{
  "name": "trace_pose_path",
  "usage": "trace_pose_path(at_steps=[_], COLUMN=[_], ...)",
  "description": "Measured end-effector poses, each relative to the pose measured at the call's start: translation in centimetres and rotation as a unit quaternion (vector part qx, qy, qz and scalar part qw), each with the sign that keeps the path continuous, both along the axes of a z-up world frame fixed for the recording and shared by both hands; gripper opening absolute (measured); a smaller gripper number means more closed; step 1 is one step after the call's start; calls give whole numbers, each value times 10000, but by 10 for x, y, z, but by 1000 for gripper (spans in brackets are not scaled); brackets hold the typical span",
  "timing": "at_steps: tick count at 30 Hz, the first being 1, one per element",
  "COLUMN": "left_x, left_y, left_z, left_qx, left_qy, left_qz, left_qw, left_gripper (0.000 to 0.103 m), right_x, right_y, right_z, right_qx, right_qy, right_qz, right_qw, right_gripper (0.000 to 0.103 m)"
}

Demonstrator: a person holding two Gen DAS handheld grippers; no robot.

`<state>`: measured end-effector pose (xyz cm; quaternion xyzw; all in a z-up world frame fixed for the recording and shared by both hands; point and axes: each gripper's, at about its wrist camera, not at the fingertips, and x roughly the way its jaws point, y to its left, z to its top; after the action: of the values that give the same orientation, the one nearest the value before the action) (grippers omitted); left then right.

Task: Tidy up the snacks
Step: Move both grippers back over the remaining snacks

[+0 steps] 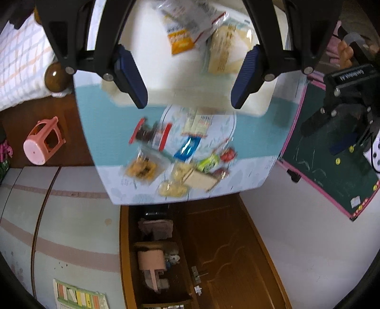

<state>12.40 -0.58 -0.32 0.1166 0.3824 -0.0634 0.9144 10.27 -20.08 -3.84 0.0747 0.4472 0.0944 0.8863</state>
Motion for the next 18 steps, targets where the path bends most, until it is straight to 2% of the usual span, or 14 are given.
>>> trace_pose_path(at_steps=[5,12,18], left_x=[31,84,134], left_y=[0,-1,-1], left_z=[23,42,36], left_qx=[120,269,466], left_qy=[-164,-160,-32], left_qz=[0,67,283], left_qw=[9998,9995,9985], left_gripper=[102,102,102], right_x=[30,76,127], right_y=[-15,-33,-42], right_z=[39,88,95], right_qx=[-103,-186,-201], right_qy=[-228,-480,-289], right_qz=[-150,-383,-606], right_qw=[9996,9979,9975], right_gripper=[73,73,73])
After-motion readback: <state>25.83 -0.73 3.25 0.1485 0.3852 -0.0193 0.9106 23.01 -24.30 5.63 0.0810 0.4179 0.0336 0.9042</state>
